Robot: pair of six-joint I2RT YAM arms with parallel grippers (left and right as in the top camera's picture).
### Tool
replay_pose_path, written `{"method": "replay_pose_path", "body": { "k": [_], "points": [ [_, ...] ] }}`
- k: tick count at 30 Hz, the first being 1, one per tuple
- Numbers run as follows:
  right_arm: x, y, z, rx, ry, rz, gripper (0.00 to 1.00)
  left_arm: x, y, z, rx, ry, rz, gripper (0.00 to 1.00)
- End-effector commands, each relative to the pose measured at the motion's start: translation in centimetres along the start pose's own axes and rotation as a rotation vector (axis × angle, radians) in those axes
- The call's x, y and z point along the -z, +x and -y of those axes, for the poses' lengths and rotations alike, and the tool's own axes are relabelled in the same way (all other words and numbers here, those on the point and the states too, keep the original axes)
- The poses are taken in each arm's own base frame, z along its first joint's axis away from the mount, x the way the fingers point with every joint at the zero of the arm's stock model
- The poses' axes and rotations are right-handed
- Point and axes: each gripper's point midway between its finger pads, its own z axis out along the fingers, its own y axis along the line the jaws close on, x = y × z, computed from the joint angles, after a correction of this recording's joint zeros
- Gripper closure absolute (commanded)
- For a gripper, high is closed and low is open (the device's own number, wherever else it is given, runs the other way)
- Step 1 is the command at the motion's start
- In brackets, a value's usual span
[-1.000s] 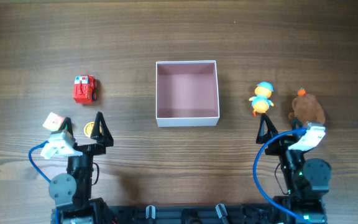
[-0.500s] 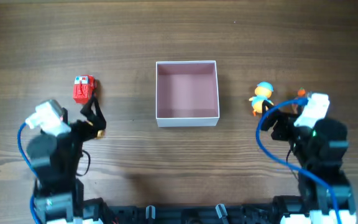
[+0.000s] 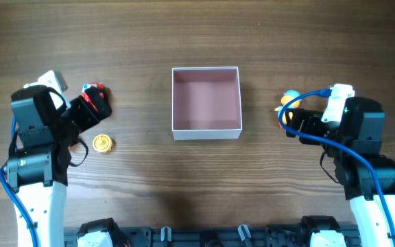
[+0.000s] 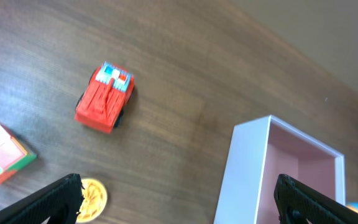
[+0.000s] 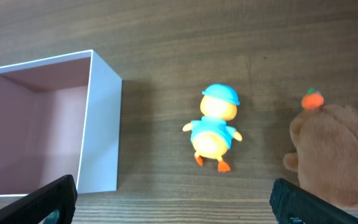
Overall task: Pack container
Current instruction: 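Move the left gripper over the red toy fire truck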
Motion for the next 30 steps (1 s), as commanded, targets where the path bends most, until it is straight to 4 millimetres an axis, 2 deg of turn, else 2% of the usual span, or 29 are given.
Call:
{"method": "replay_pose_path", "body": {
  "k": [1, 4, 8, 14, 18, 25, 30],
  "points": [
    [0.4, -0.4, 1.5, -0.051, 0.098, -0.017, 0.0, 0.2, -0.3, 0.1, -0.073, 0.006, -0.001, 0.0],
    [0.2, -0.2, 2.0, -0.067, 0.138, -0.085, 0.0, -0.1, -0.5, -2.2, -0.03, -0.083, -0.005, 0.0],
    [-0.5, -0.8, 2.0, -0.063, 0.144, -0.125, 0.0, -1.5, -0.8, -5.3, 0.045, -0.173, -0.068, 0.0],
    [-1.1, -0.6, 2.3, -0.043, 0.154, -0.15, 0.0, -4.1, -1.6, -7.9, 0.041, -0.277, -0.16, 0.0],
    [-1.1, -0.5, 2.3, -0.019, 0.153, -0.157, 0.0, -6.2, -2.2, -8.1, -0.017, -0.269, -0.212, 0.0],
    [-0.9, 0.2, 2.3, -0.02, 0.157, -0.186, 0.0, -9.1, -6.1, -6.2, -0.066, -0.241, -0.252, 0.0],
    [-0.9, 0.4, 2.4, -0.021, 0.158, -0.192, 0.0, -11.8, -6.2, -4.9, -0.205, -0.192, -0.344, 0.0]
  ]
}}
